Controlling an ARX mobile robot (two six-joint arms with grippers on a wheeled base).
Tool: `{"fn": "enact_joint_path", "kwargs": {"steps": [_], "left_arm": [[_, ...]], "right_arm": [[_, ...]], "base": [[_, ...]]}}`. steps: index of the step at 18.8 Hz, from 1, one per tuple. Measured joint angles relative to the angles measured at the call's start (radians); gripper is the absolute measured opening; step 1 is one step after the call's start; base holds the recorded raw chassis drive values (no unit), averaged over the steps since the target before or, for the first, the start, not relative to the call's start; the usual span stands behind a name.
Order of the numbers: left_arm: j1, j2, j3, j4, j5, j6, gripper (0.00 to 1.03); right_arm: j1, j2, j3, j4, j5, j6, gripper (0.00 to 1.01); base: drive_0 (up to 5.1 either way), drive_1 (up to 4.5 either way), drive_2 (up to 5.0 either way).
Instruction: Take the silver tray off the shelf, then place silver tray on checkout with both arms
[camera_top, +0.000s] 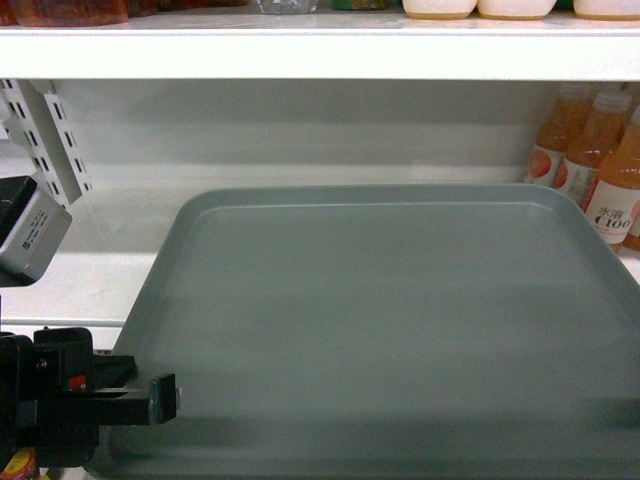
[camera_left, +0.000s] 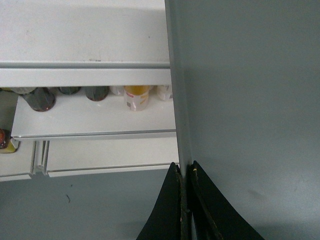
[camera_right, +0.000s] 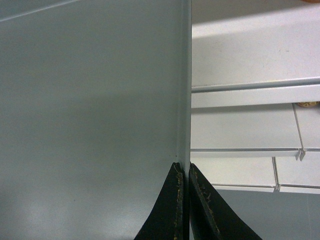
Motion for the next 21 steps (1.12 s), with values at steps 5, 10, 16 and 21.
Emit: {"fn": "enact_joint_path", "kwargs": {"steps": [5, 10, 16, 21], "left_arm": [[0.0, 0.0, 0.0, -0.002, 0.0, 0.0, 0.02], [0.0, 0.0, 0.0, 0.0, 0.0, 0.0, 0.02], [0.0, -0.001, 0.0, 0.004, 0.0, 0.001, 0.02], [0.0, -0.001, 0.0, -0.004, 0.0, 0.001, 0.02]], "right_arm": [[0.0, 0.0, 0.0, 0.001, -0.001, 0.0, 0.02], [0.0, 0.0, 0.0, 0.001, -0.001, 0.0, 0.02], [0.0, 0.0, 0.0, 0.003, 0.0, 0.0, 0.02], [0.0, 0.001, 0.0, -0.001, -0.001, 0.0, 0.02]], "base": [[0.1, -3.82, 4.0], [0.1, -3.75, 4.0], [0.1, -3.83, 4.0], [0.2, -3.72, 4.1]]}}
